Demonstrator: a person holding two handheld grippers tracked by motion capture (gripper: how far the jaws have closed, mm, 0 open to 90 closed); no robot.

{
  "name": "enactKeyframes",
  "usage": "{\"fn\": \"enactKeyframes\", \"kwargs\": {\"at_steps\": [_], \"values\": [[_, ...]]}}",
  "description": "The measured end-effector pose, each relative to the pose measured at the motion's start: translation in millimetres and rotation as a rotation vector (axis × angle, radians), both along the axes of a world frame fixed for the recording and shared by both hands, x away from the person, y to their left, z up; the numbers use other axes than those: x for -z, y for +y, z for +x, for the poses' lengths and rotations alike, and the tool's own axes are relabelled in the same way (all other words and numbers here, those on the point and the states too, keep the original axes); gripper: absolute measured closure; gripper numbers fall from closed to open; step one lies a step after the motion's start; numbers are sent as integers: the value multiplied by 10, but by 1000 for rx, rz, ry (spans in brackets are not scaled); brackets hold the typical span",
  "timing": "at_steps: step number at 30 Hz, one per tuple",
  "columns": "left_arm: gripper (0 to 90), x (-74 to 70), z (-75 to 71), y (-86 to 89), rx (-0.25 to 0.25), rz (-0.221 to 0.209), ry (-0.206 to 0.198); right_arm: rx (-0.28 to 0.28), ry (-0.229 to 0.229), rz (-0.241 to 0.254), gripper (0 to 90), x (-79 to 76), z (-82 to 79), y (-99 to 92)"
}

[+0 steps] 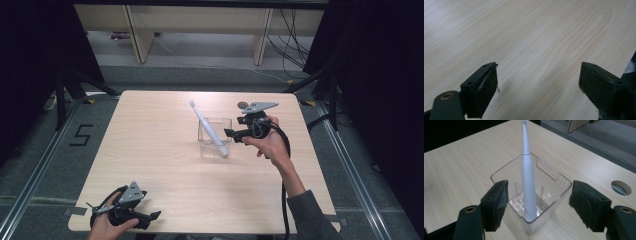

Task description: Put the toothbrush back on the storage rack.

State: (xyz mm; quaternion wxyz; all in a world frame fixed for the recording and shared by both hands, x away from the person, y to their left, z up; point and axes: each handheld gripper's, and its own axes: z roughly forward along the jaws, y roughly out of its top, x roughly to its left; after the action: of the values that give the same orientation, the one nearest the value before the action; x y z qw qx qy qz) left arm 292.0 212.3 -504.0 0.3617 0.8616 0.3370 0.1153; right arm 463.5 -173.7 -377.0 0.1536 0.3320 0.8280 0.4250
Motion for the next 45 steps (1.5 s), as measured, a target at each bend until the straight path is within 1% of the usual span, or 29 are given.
{"fn": "enactKeyframes", "kwargs": {"at_steps": [1, 3, 4, 5, 6, 8, 10, 14, 15, 16, 17, 18, 20, 21, 22, 24, 26, 28, 30, 31, 35, 36, 37, 39, 40, 41, 42, 44, 45], "values": [[151, 0, 1, 3, 0, 1, 0, -11, -27, -4, 310, 6, 8, -11], [151, 2, -1, 2, -4, -6, 2, -5, -10, 6, 305, 9, -21, -19], [151, 2, 0, 1, -3, -4, 3, -8, -34, 0, 303, 15, -17, -28], [151, 2, 2, -2, -1, -1, 1, 1, -4, 12, 302, 19, -40, -20], [151, 1, -1, -5, 0, -1, 3, -9, -28, -1, 299, 20, -28, -37], [151, -3, -1, -3, 3, -2, 0, -7, -23, -6, 295, 21, -43, -44], [151, -5, 1, 4, 3, 1, -3, -2, -28, 9, 291, 36, -52, -30], [151, -3, 0, -2, 3, -2, -2, -10, -28, 1, 284, 31, -66, -31], [151, -3, -1, -3, 4, -1, -1, -2, -24, 14, 282, 47, -79, -12], [151, -5, -2, -4, 5, 0, -2, -3, -16, -1, 279, 38, -86, -17], [151, -5, -3, -3, 3, -5, -2, 0, -10, 5, 276, 45, -97, -10], [151, -5, -2, -1, 3, -6, -3, -12, -27, 2, 271, 55, -90, -12], [151, -6, -1, 4, 3, -4, -1, -9, -18, 0, 265, 58, -107, -15], [151, -5, 0, 3, 2, -4, -1, -15, -37, -5, 262, 68, -106, -22], [151, -4, 1, 1, 2, -1, -3, -16, -15, -7, 260, 72, -122, -24], [151, -4, -8, -9, 3, -12, 1, -24, -19, -5, 250, 95, -127, -27], [151, -6, -1, -2, 3, -4, -3, -10, -33, -12, 245, 108, -152, -42], [151, -6, -2, 1, 2, -5, -3, -20, -23, -13, 240, 114, -168, -57], [151, -6, -1, -3, 1, -5, -3, -4, -17, -4, 234, 127, -201, -67], [151, -7, -3, -4, 3, -5, -2, -13, -27, -10, 230, 133, -203, -90], [151, -5, 3, -5, 4, -10, -6, -6, -27, -13, 224, 159, -253, -117], [151, -12, -1, -3, 3, -3, -5, 5, -10, -7, 223, 161, -281, -114], [151, -7, -4, -4, 10, -16, -2, -14, -31, -14, 223, 167, -271, -129], [151, -8, 0, -3, 3, -5, -3, -5, -34, -8, 223, 177, -293, -137], [151, -3, 2, -5, 4, -12, -5, 2, -22, -2, 222, 180, -308, -137], [151, -11, -3, -5, 5, -4, -3, -7, -35, -13, 222, 185, -307, -152], [151, -12, -7, -8, 3, -6, -4, -2, -11, -2, 221, 194, -325, -148], [151, -11, -2, -5, 3, -4, -3, -12, -38, -12, 220, 206, -321, -163], [151, -4, 3, -5, 5, -10, -5, 0, -15, -4, 220, 206, -343, -161]]}}
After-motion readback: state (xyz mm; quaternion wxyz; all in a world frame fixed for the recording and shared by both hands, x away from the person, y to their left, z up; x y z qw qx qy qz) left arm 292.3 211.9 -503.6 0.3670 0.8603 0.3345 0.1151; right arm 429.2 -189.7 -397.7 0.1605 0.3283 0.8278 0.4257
